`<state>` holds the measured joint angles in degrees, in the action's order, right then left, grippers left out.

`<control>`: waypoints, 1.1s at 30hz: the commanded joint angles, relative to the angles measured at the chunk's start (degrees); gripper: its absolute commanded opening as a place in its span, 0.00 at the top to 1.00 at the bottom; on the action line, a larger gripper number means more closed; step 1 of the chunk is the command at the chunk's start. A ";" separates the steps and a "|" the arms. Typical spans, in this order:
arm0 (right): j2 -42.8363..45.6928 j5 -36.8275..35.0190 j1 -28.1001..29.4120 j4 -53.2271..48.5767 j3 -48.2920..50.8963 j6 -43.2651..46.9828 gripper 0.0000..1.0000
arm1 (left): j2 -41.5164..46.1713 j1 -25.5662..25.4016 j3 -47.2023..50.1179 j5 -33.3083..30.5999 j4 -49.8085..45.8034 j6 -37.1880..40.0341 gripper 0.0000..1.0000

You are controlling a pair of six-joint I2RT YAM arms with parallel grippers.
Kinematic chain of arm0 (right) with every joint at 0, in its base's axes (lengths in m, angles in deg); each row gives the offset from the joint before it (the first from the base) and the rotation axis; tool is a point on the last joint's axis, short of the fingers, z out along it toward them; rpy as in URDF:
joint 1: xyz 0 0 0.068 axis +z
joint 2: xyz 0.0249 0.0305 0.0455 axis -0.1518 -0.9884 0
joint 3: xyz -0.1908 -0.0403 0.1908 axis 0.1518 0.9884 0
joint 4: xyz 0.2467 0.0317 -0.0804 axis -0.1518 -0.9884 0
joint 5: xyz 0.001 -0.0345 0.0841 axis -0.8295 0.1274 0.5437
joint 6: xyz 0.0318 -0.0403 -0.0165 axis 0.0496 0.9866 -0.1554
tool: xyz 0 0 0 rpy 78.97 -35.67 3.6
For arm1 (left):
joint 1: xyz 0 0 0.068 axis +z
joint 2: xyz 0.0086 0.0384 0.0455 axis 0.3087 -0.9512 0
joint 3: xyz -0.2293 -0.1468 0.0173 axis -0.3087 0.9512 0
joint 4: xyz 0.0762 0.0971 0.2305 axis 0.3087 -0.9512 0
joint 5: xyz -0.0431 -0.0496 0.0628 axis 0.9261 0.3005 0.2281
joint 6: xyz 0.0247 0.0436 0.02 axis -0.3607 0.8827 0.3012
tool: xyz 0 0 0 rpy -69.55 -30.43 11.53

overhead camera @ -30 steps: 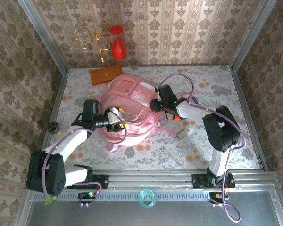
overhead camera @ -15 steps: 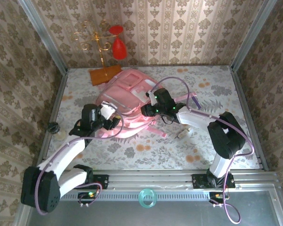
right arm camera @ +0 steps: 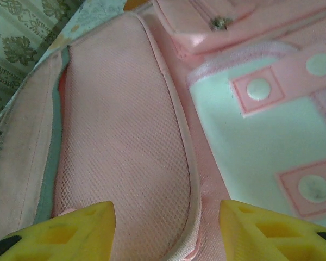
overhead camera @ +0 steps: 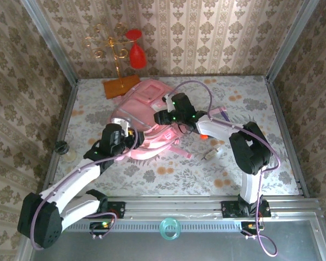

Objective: Pack the student bag

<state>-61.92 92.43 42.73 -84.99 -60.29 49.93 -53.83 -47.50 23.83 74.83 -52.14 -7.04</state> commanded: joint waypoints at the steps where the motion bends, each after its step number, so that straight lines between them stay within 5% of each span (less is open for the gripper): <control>1: -1.29 3.13 -0.07 -0.19 -0.47 -4.89 0.49 | -7.62 2.18 -5.90 3.41 2.89 -8.03 0.45; 9: -1.62 7.28 2.12 3.90 1.84 -9.71 0.53 | -18.70 10.08 -9.06 8.18 4.45 -7.99 0.48; 15: -1.69 7.19 4.40 5.59 0.79 -8.77 0.53 | -16.10 15.10 -10.03 8.11 1.30 -4.66 0.43; 19: 2.41 0.04 3.70 -0.36 1.11 2.09 0.50 | -7.46 12.67 -6.25 4.48 -0.43 -6.85 0.39; 22: 2.70 -1.57 0.88 -3.86 -0.54 2.92 0.45 | -2.91 5.88 -2.38 -0.47 2.83 -9.73 0.39; 25: -1.39 -0.37 -1.36 -5.48 -4.81 -0.55 0.44 | -4.89 1.24 -2.94 -1.80 4.05 -11.09 0.39; 33: -9.96 2.99 -1.57 -7.26 -13.18 -3.87 0.48 | -15.20 0.34 -7.34 5.77 7.73 -11.79 0.41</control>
<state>-69.66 93.55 40.57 -89.10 -71.66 47.57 -66.74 -46.80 19.46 77.17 -47.74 -16.98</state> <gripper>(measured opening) 0.528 0.596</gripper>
